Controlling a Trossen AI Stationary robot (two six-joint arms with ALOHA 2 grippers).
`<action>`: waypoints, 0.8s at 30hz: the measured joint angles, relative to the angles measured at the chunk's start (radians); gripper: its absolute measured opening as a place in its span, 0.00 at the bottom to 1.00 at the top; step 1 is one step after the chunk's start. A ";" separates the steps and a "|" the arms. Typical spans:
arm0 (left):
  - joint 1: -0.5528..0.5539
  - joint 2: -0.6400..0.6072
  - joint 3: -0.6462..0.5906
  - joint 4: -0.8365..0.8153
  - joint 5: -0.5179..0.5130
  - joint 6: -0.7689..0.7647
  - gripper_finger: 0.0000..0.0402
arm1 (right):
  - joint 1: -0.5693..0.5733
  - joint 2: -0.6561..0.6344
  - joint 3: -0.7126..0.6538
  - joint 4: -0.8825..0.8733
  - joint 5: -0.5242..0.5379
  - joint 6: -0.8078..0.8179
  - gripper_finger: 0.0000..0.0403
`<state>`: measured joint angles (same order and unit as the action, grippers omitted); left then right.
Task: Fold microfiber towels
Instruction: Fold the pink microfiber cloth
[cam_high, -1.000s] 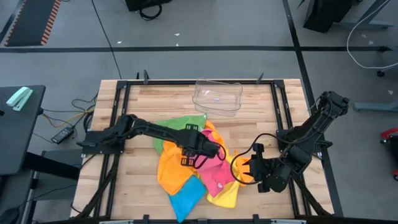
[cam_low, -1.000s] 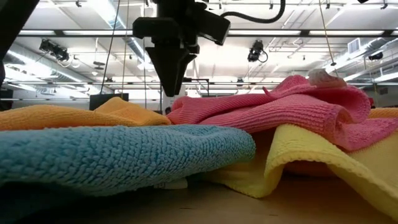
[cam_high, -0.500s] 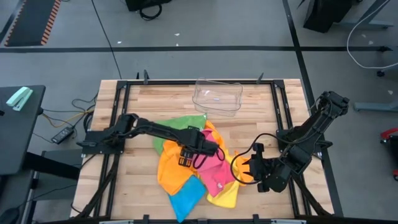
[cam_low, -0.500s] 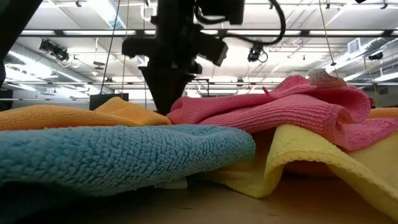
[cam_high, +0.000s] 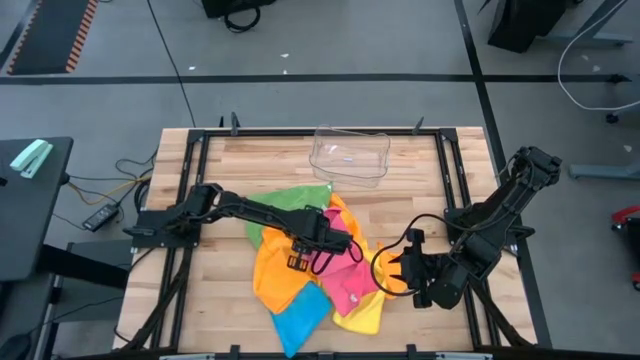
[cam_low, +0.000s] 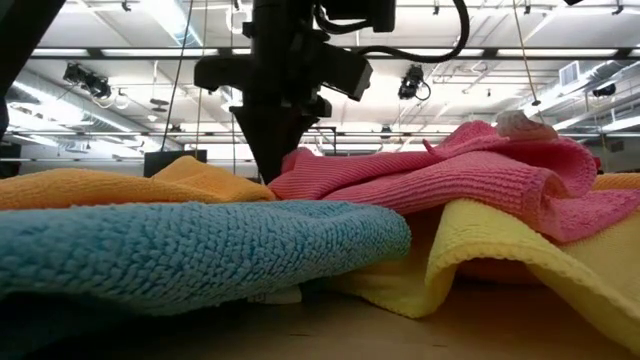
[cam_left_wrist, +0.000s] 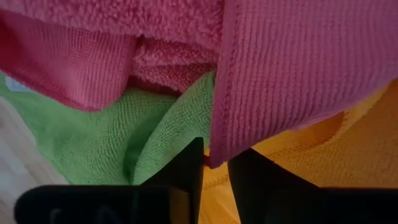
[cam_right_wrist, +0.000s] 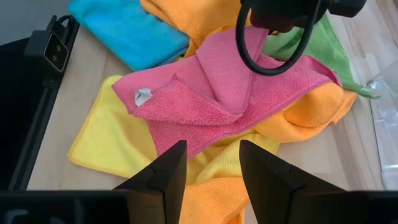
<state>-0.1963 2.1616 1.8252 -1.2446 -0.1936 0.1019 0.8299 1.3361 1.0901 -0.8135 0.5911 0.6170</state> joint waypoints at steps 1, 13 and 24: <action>-0.002 0.000 0.000 0.000 0.000 0.009 0.18 | 0.000 0.000 0.000 0.000 0.000 0.000 0.39; -0.041 -0.002 0.079 -0.062 -0.137 0.094 0.02 | 0.000 0.000 0.000 0.000 0.004 0.000 0.39; -0.098 -0.002 0.180 -0.084 -0.510 0.205 0.01 | 0.000 0.000 0.000 0.000 0.004 0.000 0.39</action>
<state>-0.2946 2.1597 2.0056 -1.3282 -0.7036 0.3064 0.8298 1.3365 1.0897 -0.8135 0.5953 0.6170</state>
